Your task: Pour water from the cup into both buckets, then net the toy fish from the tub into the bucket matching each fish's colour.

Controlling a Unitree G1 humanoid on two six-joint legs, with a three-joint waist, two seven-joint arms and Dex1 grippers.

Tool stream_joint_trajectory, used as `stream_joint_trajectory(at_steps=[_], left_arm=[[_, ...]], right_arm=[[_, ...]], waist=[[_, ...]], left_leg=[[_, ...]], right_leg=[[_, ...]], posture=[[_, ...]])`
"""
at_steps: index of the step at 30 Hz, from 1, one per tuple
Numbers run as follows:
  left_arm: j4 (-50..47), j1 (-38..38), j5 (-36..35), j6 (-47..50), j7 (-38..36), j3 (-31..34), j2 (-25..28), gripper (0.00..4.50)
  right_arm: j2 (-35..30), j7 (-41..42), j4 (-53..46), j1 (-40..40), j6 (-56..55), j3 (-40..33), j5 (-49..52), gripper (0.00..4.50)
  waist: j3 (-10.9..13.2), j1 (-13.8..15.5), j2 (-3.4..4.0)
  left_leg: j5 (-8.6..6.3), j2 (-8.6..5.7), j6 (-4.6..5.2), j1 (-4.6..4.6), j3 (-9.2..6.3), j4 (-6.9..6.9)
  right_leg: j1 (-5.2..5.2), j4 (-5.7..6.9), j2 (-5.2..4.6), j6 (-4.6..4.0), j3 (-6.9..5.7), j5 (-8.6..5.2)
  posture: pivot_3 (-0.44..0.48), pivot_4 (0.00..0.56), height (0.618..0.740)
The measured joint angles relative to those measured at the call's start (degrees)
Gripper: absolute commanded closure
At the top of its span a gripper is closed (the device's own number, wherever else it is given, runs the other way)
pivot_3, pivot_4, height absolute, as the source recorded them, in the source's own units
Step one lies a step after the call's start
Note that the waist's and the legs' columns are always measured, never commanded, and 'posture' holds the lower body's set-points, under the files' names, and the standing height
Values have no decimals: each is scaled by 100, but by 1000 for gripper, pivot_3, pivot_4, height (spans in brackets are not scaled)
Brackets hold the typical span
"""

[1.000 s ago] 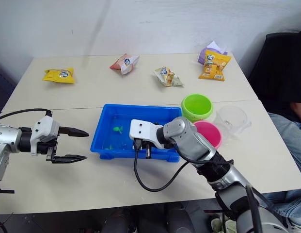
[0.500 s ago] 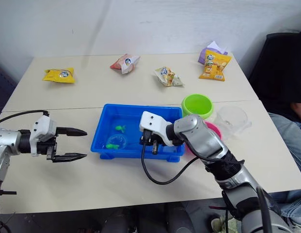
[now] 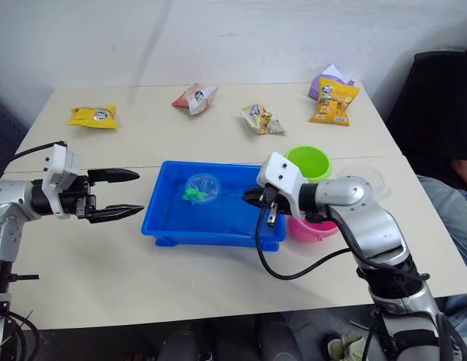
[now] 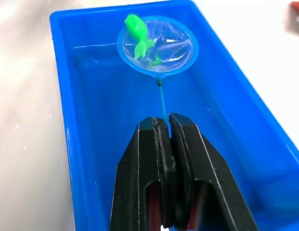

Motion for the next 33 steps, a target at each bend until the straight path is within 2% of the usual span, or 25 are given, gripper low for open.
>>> stream_joint_trajectory(at_steps=[4, 11, 16, 20, 24, 29, 33], left_arm=[[-274, -271, -368, 528, 126, -12, -303, 16], [-299, -563, -429, 657, 273, -111, -763, 16], [-284, -632, -428, 656, 330, -154, -955, 16], [-284, -632, -423, 648, 352, -224, -1091, 16], [-261, -622, -383, 610, 364, -331, -1148, 16], [-186, -626, -328, 525, 392, -342, -1161, 16], [-186, -625, -326, 525, 388, -352, -1162, 16]], right_arm=[[-362, -133, -389, 412, 201, -559, 299, 4500], [-1004, -376, -925, 938, 729, -1685, 866, 4500], [-1376, -712, -805, 1349, 763, -2350, 811, 4500], [-1560, -997, -373, 1488, 576, -2587, 657, 4500], [-1782, -1298, 231, 1622, 50, -2594, 169, 4500], [-2225, -1722, 911, 1845, -1716, -2036, -1049, 4500], [-2270, -1815, 1115, 1975, -2594, -1842, -1488, 4500]], waist=[[0, 27, -1], [0, 89, 0], [0, 138, 0], [0, 146, 0], [0, 148, 0], [2, 130, 5], [2, 136, 5]], left_leg=[[0, 0, 0, -2, -7, 1], [1, -2, 0, 2, -9, 2], [1, -2, -1, 3, -9, 3], [1, -3, -1, 5, -8, 4], [1, -4, -1, 5, -7, 4], [3, -1, -4, 7, -1, 4], [4, -1, -6, 7, -1, 4]], right_leg=[[6, -7, -1, 1, 5, 0], [10, -7, 1, 1, 8, 1], [14, -11, 3, 2, 14, 1], [16, -12, 5, 2, 15, 1], [16, -14, 7, 3, 16, 2], [14, -14, 10, 3, 15, 2], [14, -13, 14, 4, 15, 2]], posture=[[0, 150, 739], [0, 150, 739], [0, 150, 739], [0, 150, 739], [0, 150, 739], [0, 150, 739], [0, 150, 739]])
